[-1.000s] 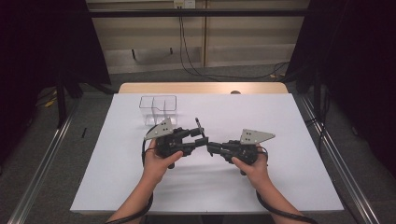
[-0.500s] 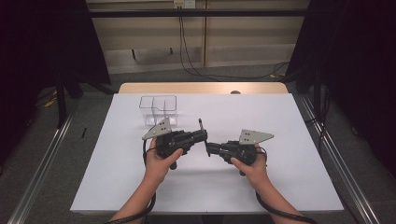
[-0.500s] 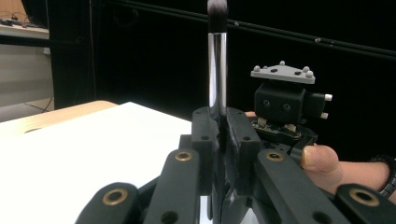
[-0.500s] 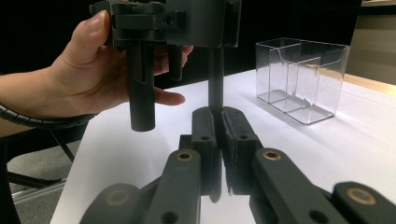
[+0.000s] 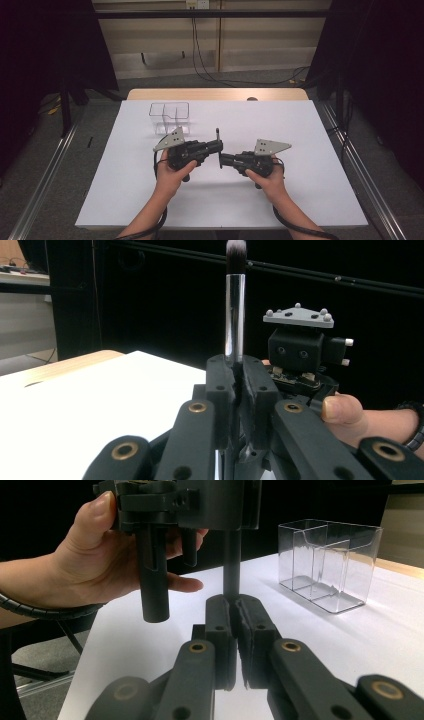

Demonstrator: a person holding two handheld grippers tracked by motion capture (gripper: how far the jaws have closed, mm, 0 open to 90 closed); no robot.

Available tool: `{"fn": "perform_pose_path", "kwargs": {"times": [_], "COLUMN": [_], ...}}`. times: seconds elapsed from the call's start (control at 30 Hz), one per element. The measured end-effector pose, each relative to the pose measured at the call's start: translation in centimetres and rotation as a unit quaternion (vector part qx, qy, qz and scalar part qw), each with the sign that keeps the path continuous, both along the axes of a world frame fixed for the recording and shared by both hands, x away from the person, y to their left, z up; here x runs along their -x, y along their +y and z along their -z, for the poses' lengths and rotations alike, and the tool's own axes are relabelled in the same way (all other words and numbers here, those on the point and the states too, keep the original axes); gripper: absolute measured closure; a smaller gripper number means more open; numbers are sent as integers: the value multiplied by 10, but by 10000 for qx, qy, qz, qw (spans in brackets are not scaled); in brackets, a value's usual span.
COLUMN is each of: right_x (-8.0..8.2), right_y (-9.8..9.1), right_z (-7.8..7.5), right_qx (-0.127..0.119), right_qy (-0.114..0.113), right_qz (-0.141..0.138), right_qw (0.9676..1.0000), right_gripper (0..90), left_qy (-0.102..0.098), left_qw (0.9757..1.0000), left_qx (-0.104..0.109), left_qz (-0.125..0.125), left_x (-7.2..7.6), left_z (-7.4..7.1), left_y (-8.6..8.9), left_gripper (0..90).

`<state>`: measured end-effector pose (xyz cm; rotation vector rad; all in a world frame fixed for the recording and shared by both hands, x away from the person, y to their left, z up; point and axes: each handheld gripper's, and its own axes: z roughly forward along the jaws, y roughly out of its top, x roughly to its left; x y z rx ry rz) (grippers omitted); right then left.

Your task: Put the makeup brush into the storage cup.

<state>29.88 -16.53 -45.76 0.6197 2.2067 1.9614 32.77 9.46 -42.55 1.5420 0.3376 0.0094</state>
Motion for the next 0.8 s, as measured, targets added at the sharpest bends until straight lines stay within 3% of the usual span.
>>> {"fn": "perform_pose_path", "kwargs": {"times": [0.2,0.43,0.8], "right_x": [0,0,0], "right_y": [-2,-9,-13], "right_z": [0,-1,1], "right_qx": [-74,-174,-126], "right_qy": [27,70,130], "right_qz": [16,129,202], "right_qw": [10000,9997,9996], "right_gripper": [809,672,399], "left_qy": [-67,-96,-141], "left_qw": [10000,9999,9998], "left_qx": [-53,-92,-126], "left_qz": [-28,11,-67], "left_x": [1,1,1], "left_z": [-1,-3,-6], "left_y": [1,4,10], "left_gripper": [838,838,837]}}
